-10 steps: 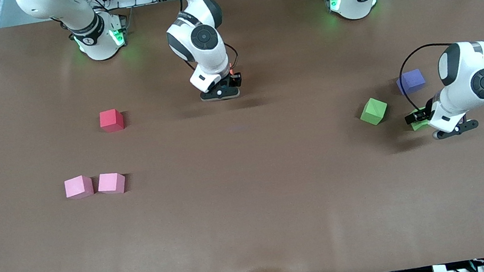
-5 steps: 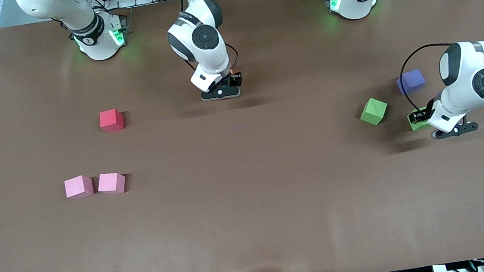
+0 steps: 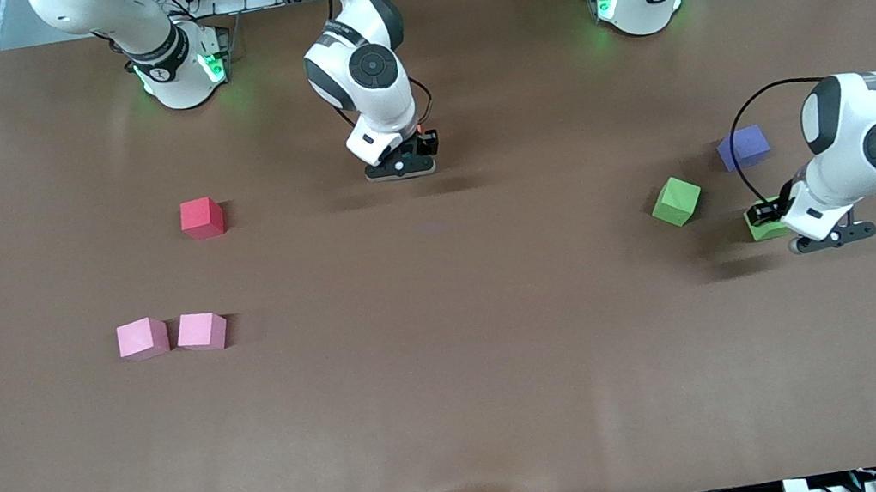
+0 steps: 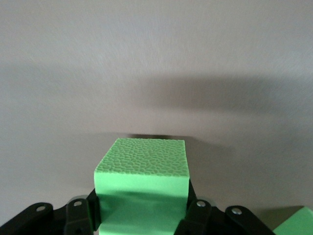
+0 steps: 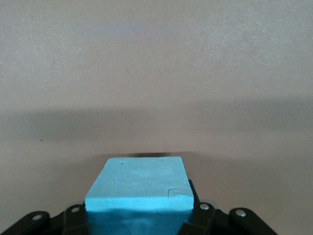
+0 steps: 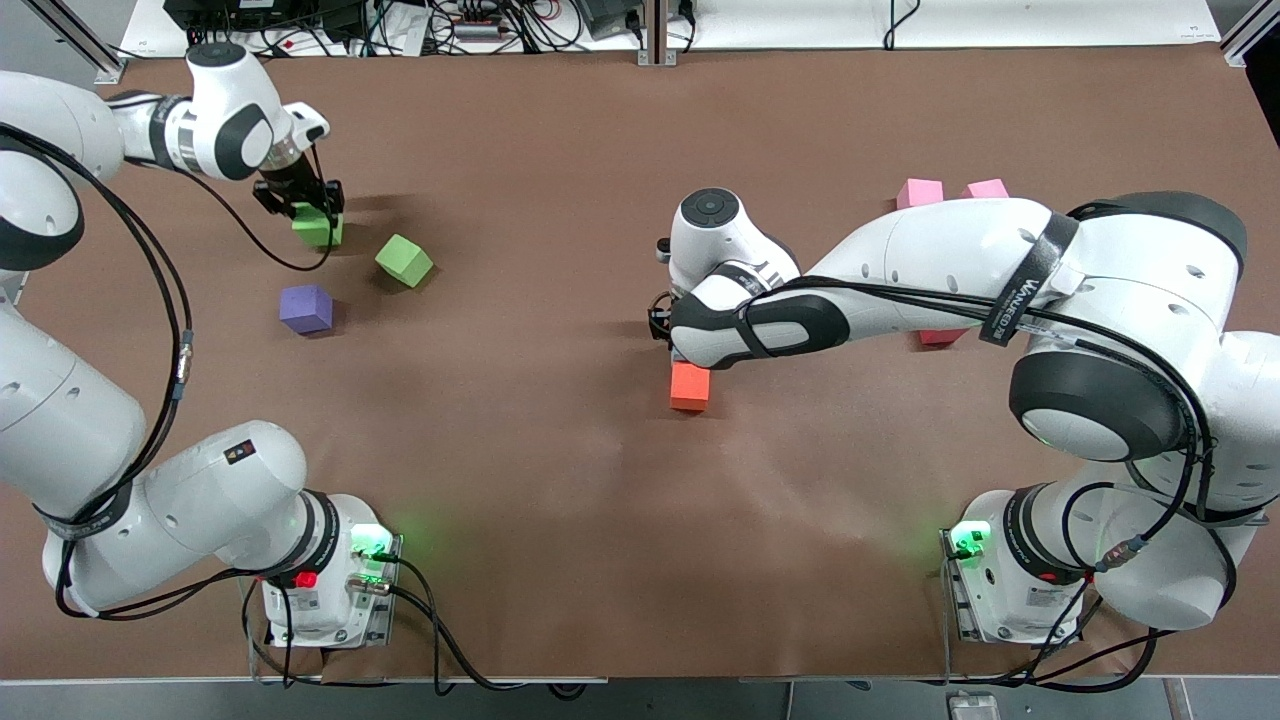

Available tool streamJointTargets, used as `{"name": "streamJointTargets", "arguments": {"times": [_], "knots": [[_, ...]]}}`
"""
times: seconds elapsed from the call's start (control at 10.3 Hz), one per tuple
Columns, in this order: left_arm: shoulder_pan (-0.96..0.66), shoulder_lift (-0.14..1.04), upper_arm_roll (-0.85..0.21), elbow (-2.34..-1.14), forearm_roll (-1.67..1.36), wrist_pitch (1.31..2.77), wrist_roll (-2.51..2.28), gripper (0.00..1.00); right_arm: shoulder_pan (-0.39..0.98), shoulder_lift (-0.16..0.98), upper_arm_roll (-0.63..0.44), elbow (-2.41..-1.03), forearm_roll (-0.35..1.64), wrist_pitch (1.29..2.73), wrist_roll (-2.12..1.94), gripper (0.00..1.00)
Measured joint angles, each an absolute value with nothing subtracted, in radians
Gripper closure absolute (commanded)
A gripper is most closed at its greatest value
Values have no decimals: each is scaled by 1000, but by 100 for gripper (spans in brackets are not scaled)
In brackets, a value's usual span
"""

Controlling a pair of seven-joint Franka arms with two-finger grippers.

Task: Arrange blocks into number 1
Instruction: 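Set the cyan cube below the orange cube while the left gripper lifts the green, then place the green cube below the cyan cube while the right gripper reaches a pink cube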

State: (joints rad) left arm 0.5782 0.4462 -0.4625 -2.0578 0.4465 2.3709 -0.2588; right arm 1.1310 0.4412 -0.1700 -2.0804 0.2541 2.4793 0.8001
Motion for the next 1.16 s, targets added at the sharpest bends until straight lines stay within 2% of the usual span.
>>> {"name": "streamJointTargets", "arguments": {"times": [0.19,0.48,0.68,0.87,1.16], "knots": [[578,409,-534,-2038,437,2344,-302,100,1131,441,-170,-2080,254,2480,800,0],[572,397,-703,-2025,421,2284,-494,100,1131,432,-173,-2079,254,2482,801,0],[539,397,-785,-2025,419,2258,-624,100,1119,387,-183,-2089,252,2481,801,0],[444,406,-802,-2007,400,2247,-755,100,1073,291,-189,-2128,217,2440,799,0],[277,461,-805,-1922,378,2200,-930,100,961,133,-191,-2156,44,2290,796,0]]}}
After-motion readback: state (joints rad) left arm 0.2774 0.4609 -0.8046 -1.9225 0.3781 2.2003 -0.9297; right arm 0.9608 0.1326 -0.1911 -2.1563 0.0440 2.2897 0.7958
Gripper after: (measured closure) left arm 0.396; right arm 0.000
